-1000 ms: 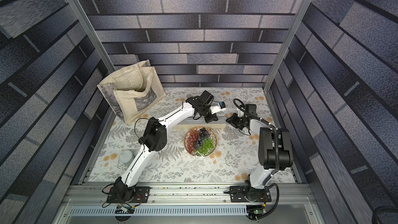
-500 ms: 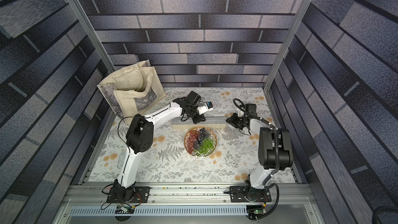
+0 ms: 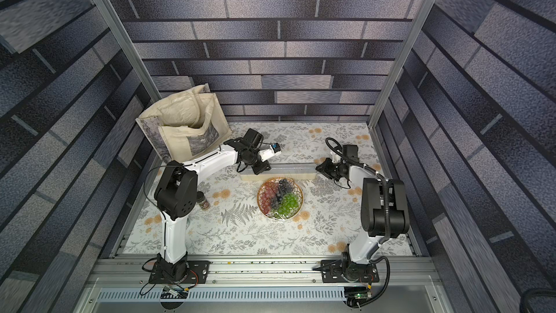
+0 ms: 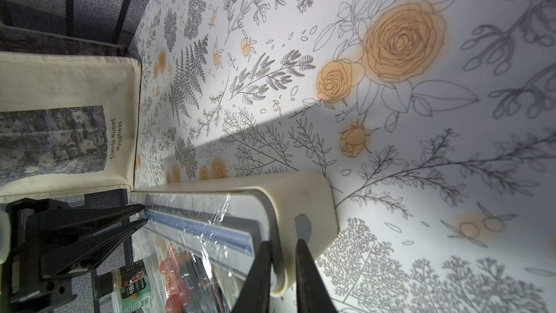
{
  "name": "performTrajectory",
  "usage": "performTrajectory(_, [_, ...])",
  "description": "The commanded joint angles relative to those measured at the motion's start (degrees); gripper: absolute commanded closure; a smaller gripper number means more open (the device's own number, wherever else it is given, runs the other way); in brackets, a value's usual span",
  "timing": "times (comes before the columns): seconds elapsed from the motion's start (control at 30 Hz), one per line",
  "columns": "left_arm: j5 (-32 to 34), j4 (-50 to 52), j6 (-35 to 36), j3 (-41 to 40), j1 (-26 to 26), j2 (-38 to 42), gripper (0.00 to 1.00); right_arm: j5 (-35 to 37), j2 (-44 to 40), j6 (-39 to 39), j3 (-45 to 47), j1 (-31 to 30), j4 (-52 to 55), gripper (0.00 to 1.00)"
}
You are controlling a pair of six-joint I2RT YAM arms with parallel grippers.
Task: Wrap the plate with plastic wrap
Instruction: Tear off the plastic wrap from the plastic wrap cutting box, then move the plastic wrap cutting box to the center of the board.
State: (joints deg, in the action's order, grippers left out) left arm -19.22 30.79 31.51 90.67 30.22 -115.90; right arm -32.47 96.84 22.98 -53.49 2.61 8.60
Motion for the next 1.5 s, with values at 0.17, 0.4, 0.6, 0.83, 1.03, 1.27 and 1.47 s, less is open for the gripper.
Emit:
performTrajectory(0.17, [3.11,5.21,2.67,-5.38,-4.34,5.29,0.79,5.75,1.34,-1.85,-0.26,0.51,6.25,0.83])
performTrajectory(0.4, [4.52,5.26,3.03,-9.43,-7.99,8.57,0.78,5.93,1.51,-2.21,-0.12,0.47,6.25,0.84])
performTrajectory(0.6, [5.51,4.16,3.12,-13.33,-11.46,11.75,0.73,5.93,1.78,-2.33,-0.30,0.50,6.34,0.84])
performTrajectory(0.83, [2.04,3.64,1.12,-12.93,-14.56,14.90,0.52,4.13,0.33,-1.27,-0.76,0.63,3.09,0.80])
performTrajectory(1.03, [-3.54,1.67,-9.82,-12.63,-14.76,22.35,0.32,3.62,-5.71,0.54,-2.49,1.50,1.25,0.45])
performTrajectory(1.27, [-4.47,-1.10,-37.97,-26.55,-7.98,33.26,0.25,-3.86,-14.11,5.63,6.33,2.02,-2.51,0.19])
performTrajectory(1.47, [-10.45,-12.09,-56.85,-36.66,-8.09,34.40,0.17,-9.66,-16.67,13.85,15.73,1.12,-11.65,0.05])
